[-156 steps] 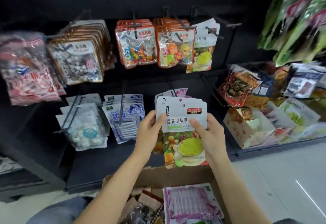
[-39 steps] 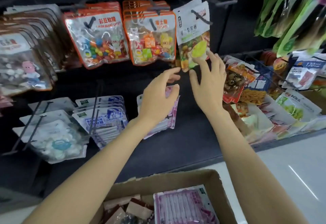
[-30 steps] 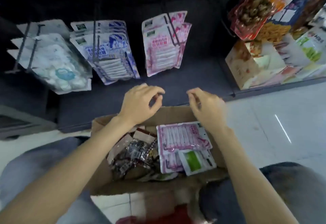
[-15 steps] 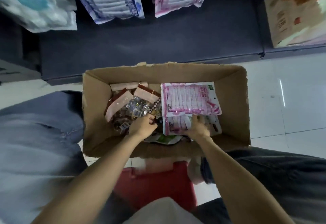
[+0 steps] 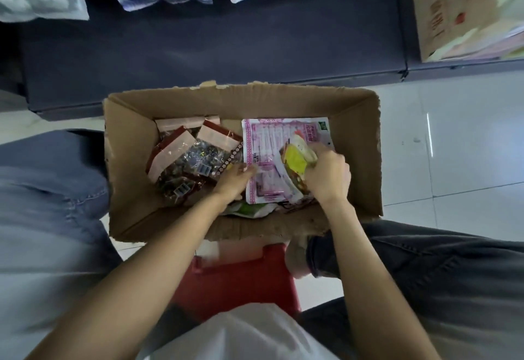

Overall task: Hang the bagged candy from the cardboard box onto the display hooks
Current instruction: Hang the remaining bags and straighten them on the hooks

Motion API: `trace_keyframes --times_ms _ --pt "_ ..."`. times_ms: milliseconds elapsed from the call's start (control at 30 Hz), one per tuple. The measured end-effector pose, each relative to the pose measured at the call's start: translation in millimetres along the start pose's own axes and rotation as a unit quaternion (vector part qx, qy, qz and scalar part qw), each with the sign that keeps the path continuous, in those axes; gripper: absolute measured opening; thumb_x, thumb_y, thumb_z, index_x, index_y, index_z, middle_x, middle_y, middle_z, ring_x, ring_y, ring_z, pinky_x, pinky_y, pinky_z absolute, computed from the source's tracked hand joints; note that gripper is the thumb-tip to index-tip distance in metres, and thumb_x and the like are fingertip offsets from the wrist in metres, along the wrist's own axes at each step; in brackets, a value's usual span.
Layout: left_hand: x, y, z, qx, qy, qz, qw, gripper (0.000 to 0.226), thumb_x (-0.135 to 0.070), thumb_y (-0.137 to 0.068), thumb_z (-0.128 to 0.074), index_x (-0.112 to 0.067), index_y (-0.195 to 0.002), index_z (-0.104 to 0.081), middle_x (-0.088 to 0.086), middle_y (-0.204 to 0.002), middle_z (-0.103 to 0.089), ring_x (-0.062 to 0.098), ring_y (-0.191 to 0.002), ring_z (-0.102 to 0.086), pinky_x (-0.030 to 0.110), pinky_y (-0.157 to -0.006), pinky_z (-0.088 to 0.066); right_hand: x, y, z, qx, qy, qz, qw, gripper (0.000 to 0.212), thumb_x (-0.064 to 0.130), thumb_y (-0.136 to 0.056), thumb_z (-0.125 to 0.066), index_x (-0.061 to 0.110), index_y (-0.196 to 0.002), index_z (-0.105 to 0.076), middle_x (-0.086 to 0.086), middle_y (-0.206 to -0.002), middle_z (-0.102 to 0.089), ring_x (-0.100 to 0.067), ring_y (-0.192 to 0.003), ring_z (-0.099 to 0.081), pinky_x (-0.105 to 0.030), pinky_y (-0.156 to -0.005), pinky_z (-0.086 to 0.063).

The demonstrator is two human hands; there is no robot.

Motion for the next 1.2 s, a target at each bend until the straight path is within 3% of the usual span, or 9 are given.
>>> trace_keyframes --times_ms 167,300,433,533,733,867,1000,1067,1200 --pt "-7.2 32.5 -9.6 0.091 0.323 0.046 0.941 0.069 -0.058 -0.090 -0.046 -0.023 -0.147 -0.026 0.019 -0.140 -0.045 0.032 -0.106 -0.061 0.043 -0.088 -0.053 14.9 15.9 24.0 -0.026 -0.352 0.018 0.935 0.047 -0.008 -0.084 -0.055 0.015 -0.124 -0.053 0.003 -0.110 -0.066 -0.008 -0.099 -0.062 -0.019 -0.081 -0.054" --pt "-18.7 47.4 5.8 0.063 0.494 -0.038 0.866 0.043 -0.023 -0.093 -0.058 -0.012 -0.134 -0.046 0.016 -0.138 -0.050 0.024 -0.106 -0.061 0.032 -0.077 -0.058 16.5 23.8 6.0 0.030 -0.376 0.002 0.926 0.054 -0.001 -0.083 -0.064 0.016 -0.130 -0.043 0.004 -0.114 -0.061 -0.015 -0.109 -0.060 -0.033 -0.089 -0.053" --pt "-18.2 50.3 28.9 -0.136 0.397 -0.083 0.904 0.043 -0.001 -0.088 -0.062 -0.010 -0.128 -0.049 0.001 -0.122 -0.062 0.011 -0.095 -0.063 0.020 -0.060 -0.051 17.7 23.0 -23.2 0.092 -0.264 -0.007 0.960 0.055 0.017 -0.081 -0.074 0.009 -0.126 -0.044 -0.007 -0.115 -0.064 -0.025 -0.107 -0.061 -0.037 -0.085 -0.051" --pt "-8.2 52.9 52.9 -0.255 0.267 -0.133 0.920 0.049 0.001 -0.087 -0.063 -0.010 -0.130 -0.042 -0.003 -0.116 -0.059 0.008 -0.095 -0.060 0.021 -0.069 -0.051 17.5 21.4 -53.7 0.204 -0.151 0.035 0.967 0.061 0.027 -0.081 -0.075 0.011 -0.131 -0.045 -0.008 -0.124 -0.061 -0.026 -0.114 -0.058 -0.034 -0.090 -0.047" --pt "22.2 36.3 86.6 -0.347 0.008 -0.121 0.930 0.049 -0.015 -0.082 -0.070 -0.017 -0.125 -0.046 0.003 -0.125 -0.063 0.023 -0.117 -0.057 0.046 -0.098 -0.046 16.4 15.0 -104.4 0.371 0.222 0.167 0.886 0.073 0.046 -0.078 -0.073 0.018 -0.137 -0.043 -0.008 -0.129 -0.056 -0.029 -0.117 -0.054 -0.041 -0.096 -0.044" --pt "28.6 35.1 82.4 -0.337 -0.028 -0.128 0.932 0.048 -0.012 -0.085 -0.068 -0.013 -0.127 -0.045 0.008 -0.129 -0.058 0.024 -0.124 -0.051 0.045 -0.100 -0.045 28.0 10.9 -118.4 0.325 0.350 0.288 0.830 0.039 0.012 -0.090 -0.057 0.013 -0.129 -0.051 -0.011 -0.120 -0.061 -0.030 -0.110 -0.059 -0.041 -0.088 -0.048" --pt "32.1 37.9 90.4 -0.342 -0.077 -0.138 0.927 0.043 -0.013 -0.087 -0.066 -0.015 -0.124 -0.045 0.008 -0.129 -0.058 0.027 -0.123 -0.052 0.048 -0.100 -0.046 31.9 18.1 -132.3 0.301 0.410 0.338 0.792 0.036 -0.003 -0.092 -0.048 0.010 -0.124 -0.057 -0.011 -0.116 -0.062 -0.030 -0.108 -0.060 -0.040 -0.087 -0.049" --pt "29.9 44.5 95.2 -0.344 -0.100 -0.148 0.922 0.041 -0.010 -0.089 -0.062 -0.013 -0.127 -0.046 0.008 -0.133 -0.057 0.026 -0.123 -0.053 0.042 -0.098 -0.048 30.8 18.2 -134.3 0.306 0.393 0.312 0.809 0.036 -0.004 -0.092 -0.047 0.010 -0.123 -0.058 -0.011 -0.116 -0.062 -0.029 -0.109 -0.060 -0.040 -0.089 -0.049" --pt "24.8 59.9 107.2 -0.385 -0.081 -0.160 0.905 0.037 -0.011 -0.094 -0.056 -0.013 -0.129 -0.047 0.006 -0.135 -0.056 0.028 -0.120 -0.056 0.040 -0.092 -0.050 32.0 11.0 -94.1 0.246 0.238 0.200 0.918 0.031 0.012 -0.097 -0.046 0.015 -0.126 -0.057 -0.013 -0.114 -0.063 -0.029 -0.105 -0.060 -0.038 -0.085 -0.049"
Point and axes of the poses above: each hand's wrist, its own y-axis away from the middle knuckle, its own z-axis out of the back of the hand, x = y × z, the point moved 1 cm from there along -y, towards the middle knuckle
